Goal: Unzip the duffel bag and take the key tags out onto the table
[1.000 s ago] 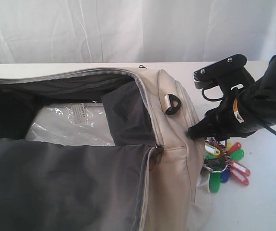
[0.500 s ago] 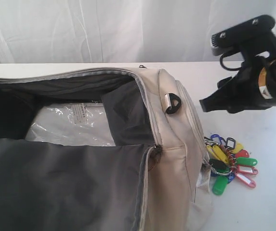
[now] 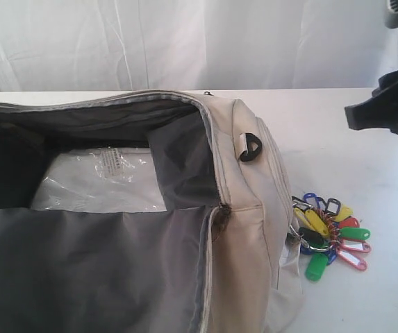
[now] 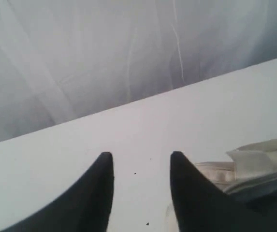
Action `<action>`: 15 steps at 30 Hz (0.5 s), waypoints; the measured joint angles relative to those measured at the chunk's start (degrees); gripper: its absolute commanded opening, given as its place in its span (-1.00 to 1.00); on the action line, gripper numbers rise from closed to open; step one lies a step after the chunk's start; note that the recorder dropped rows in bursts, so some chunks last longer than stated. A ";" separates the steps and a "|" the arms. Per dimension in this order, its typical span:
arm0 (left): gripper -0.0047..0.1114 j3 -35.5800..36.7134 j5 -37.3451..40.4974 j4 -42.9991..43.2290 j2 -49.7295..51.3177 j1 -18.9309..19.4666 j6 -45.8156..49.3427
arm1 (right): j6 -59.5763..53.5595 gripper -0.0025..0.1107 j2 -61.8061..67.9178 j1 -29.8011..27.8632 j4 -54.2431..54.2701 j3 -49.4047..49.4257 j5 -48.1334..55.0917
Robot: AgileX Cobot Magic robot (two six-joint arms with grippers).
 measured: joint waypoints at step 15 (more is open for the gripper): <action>-0.30 0.00 -2.15 -0.14 -14.04 0.00 -8.65 | 1.10 -0.25 -17.21 0.00 -1.43 8.00 0.09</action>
